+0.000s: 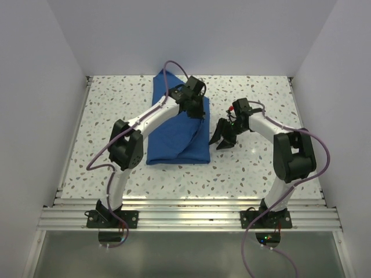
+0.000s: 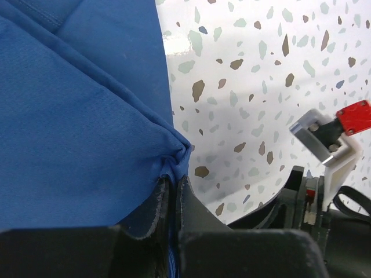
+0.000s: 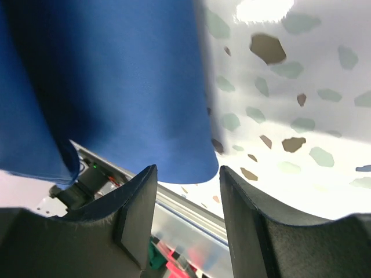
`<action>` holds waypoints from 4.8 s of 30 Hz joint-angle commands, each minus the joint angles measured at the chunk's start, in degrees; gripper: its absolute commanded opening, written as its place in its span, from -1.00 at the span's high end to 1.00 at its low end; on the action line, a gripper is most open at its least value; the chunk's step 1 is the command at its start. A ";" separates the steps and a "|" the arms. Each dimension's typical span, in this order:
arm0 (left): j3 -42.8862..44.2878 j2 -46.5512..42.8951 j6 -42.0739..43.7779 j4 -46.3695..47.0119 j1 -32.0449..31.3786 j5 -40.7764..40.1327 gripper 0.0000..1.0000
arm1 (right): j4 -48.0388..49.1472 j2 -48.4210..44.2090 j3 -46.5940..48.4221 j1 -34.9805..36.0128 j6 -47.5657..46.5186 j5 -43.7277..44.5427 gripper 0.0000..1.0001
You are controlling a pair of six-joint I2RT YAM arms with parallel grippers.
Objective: Prepare the surgical pack
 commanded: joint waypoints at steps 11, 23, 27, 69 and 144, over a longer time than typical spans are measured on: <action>5.83 4.34 -1.34 4.70 -0.93 2.64 1.00 | 2.96 0.69 -4.94 0.55 0.65 -4.31 -0.01; 6.27 6.98 -0.55 6.37 -0.93 4.66 1.00 | 5.07 2.62 -6.96 1.51 1.71 -5.71 0.00; 7.14 8.03 -0.29 6.72 -0.93 5.54 1.00 | 4.89 2.80 -6.79 1.69 1.71 -5.80 -0.01; -17.42 -18.06 15.79 9.26 11.35 7.90 0.26 | -11.20 1.91 15.97 -1.74 -8.22 1.25 -0.01; -35.92 -8.76 17.64 13.13 30.27 12.92 1.00 | 0.32 30.47 35.92 4.33 -2.86 -6.68 0.61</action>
